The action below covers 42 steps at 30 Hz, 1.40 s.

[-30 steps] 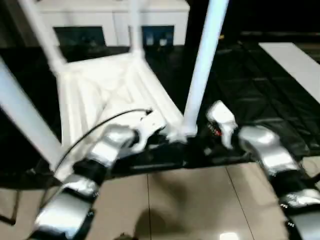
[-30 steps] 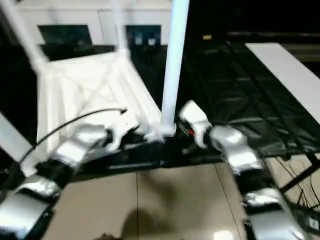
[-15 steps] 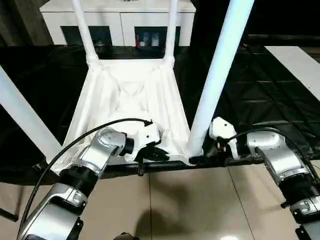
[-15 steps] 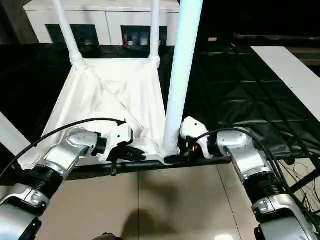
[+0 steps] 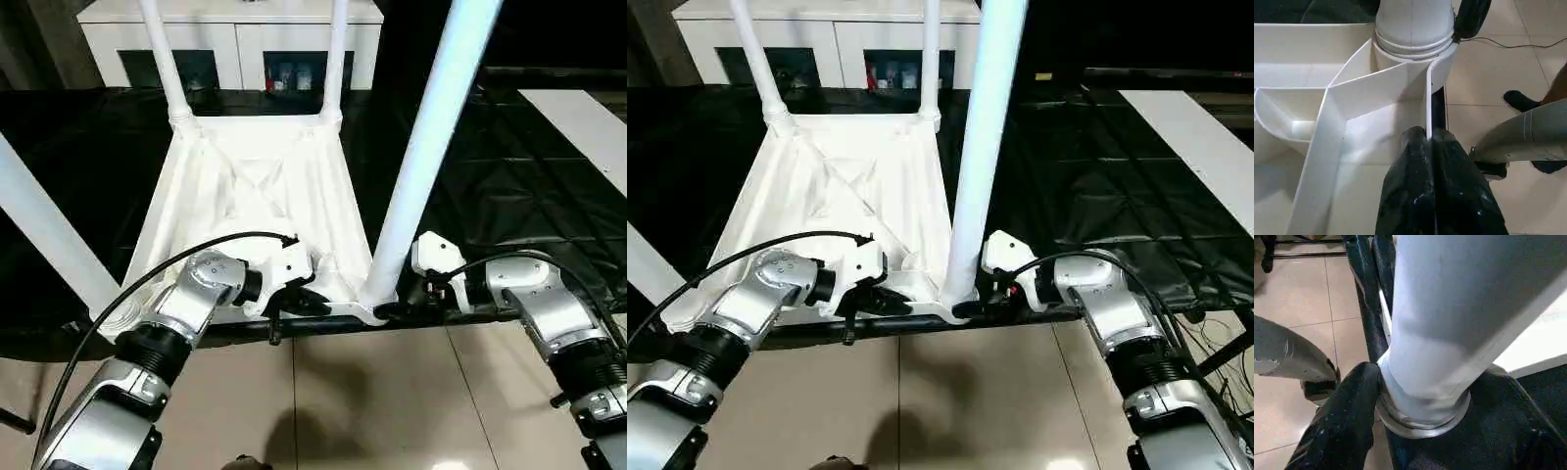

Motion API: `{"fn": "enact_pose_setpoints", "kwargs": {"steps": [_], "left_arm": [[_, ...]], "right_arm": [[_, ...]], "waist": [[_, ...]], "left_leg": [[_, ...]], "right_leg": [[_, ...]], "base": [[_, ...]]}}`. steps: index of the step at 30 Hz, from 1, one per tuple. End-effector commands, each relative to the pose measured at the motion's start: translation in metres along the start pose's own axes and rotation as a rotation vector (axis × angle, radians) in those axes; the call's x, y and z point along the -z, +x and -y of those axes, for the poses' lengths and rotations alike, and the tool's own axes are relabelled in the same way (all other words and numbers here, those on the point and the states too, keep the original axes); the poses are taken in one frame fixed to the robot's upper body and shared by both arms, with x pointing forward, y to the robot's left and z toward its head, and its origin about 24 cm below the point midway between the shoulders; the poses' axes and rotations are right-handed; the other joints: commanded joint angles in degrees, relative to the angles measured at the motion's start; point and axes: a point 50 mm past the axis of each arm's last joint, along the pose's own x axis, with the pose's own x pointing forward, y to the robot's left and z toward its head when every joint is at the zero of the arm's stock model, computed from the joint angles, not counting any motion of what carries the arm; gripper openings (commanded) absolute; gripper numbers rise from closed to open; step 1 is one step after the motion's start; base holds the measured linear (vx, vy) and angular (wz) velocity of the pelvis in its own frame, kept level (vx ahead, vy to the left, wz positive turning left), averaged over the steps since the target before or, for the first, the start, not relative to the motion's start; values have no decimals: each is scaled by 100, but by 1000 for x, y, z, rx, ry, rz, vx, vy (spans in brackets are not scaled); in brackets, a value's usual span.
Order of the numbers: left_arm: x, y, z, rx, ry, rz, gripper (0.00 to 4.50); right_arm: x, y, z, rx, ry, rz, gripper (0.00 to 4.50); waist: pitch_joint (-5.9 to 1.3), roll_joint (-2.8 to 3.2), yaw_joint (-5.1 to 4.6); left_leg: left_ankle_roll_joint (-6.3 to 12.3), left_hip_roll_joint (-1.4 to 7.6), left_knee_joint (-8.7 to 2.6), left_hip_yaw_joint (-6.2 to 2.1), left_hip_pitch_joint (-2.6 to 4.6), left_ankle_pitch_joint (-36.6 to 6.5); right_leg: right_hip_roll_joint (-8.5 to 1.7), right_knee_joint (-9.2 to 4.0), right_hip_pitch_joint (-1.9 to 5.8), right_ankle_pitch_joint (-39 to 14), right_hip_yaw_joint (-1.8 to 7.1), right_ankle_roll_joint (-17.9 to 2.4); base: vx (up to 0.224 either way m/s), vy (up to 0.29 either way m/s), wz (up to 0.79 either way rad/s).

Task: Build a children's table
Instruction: Rotate leg to tighten

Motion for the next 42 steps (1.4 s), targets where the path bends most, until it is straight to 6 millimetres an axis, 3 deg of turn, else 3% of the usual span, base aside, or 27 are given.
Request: {"fn": "enact_pose_setpoints", "kwargs": {"steps": [1,5,10,11,12,13,14,15,17,21,22,24,25,26,32,36,38,39,40,42], "left_arm": [[-2,2,2,31,22,-9,0],[-2,3,0,-3,5,-6,0],[-7,14,-18,-225,-51,2,0],[-8,15,-20,-252,-56,-2,0],[-9,18,-23,-285,-66,-8,0],[-9,18,-23,-290,-68,-9,0],[-11,20,-25,-315,-76,-13,0],[-11,20,-25,-315,-76,-13,0],[-17,27,-31,-403,-109,-6,0],[-26,41,-35,-505,-124,-2,0],[-29,45,-35,-517,-119,-3,0],[-30,49,-35,-517,-103,-6,0],[-30,51,-33,-505,-87,-7,0],[-30,52,-32,-494,-77,-6,0],[-30,52,-29,-450,-37,1,0],[-30,51,-30,-445,8,4,0],[-30,51,-30,-445,8,4,0],[-32,49,-31,-453,45,20,0],[-33,48,-32,-458,61,28,0],[-36,47,-33,-458,85,50,0]], "right_arm": [[0,5,0,8,25,14,257],[0,11,3,83,84,54,256],[7,37,13,403,296,65,254],[7,40,14,445,321,61,248],[9,45,16,516,360,52,248],[9,45,16,530,367,50,240],[11,48,18,588,399,38,240],[11,48,18,588,399,38,233],[15,53,22,750,469,3,228],[12,62,28,926,550,1,216],[9,64,30,955,551,5,216],[5,67,31,970,545,11,216],[1,69,32,955,531,28,216],[-2,70,32,939,509,39,247],[-5,61,32,900,458,80,312],[1,42,33,858,377,85,326],[1,42,33,858,377,85,326],[4,24,27,730,358,136,326],[5,16,23,669,350,160,326],[8,3,12,545,271,154,326]], "waist": [[-401,-68,-38],[-390,-65,-87],[-379,-82,-241],[-363,-64,-279],[-368,-66,-297],[-381,-77,-337],[-382,-69,-360],[-377,-65,-361],[-387,-52,-373],[-411,-43,-367],[-408,-48,-375],[-430,-37,-351],[-422,-53,-348],[-431,-67,-321],[-430,-111,-281],[-414,-114,-229],[-412,-121,-198],[-409,-52,-188],[-405,-96,-128],[-407,-105,-96]], "left_leg": [[209,413,-459,-247,171,-1344],[150,408,-480,-266,149,-1436],[-34,380,-503,-300,164,-1723],[-88,375,-510,-294,176,-1760],[-129,365,-506,-304,185,-1826],[-172,359,-517,-333,147,-1823],[-174,366,-531,-343,112,-1797],[-170,363,-533,-340,126,-1836],[-179,346,-505,-308,182,-1859],[-175,337,-502,-298,201,-1769],[-148,339,-499,-295,175,-1706],[-86,337,-484,-276,191,-1582],[-24,330,-486,-275,160,-1514],[43,335,-477,-271,156,-1416],[283,338,-451,-244,147,-1111],[264,350,-461,-245,162,-1187],[256,356,-471,-254,158,-1202],[254,347,-471,-257,162,-1264],[288,380,-464,-247,218,-1391],[389,379,-463,-246,189,-1352]], "right_leg": [[-397,-437,186,-1432,258,-1375],[-396,-444,196,-1606,248,-1342],[-404,-506,170,-2056,246,-1215],[-381,-521,127,-2122,253,-1184],[-387,-526,134,-2193,245,-1173],[-403,-521,173,-2262,233,-1114],[-400,-514,192,-2203,229,-1073],[-399,-528,168,-2205,233,-1066],[-389,-543,114,-2077,259,-1129],[-371,-525,128,-1750,245,-1211],[-382,-521,142,-1644,253,-1227],[-370,-506,145,-1405,254,-1236],[-370,-493,166,-1260,253,-1274],[-382,-479,187,-1147,252,-1287],[-388,-451,210,-923,250,-1388],[-392,-480,201,-1207,250,-1275],[-391,-478,203,-1246,250,-1227],[-389,-489,201,-1282,248,-1220],[-385,-518,186,-1262,260,-1141],[-381,-503,233,-1063,259,-1143]], "base": [[0,0,0],[0,0,0],[0,0,0],[0,0,0],[0,0,0],[0,0,0],[0,0,0],[0,0,0],[0,0,0],[0,0,0],[0,0,0],[0,0,0],[0,0,0],[0,0,0],[0,0,0],[0,0,0],[0,0,0],[0,0,0],[0,0,0],[0,0,0]]}}
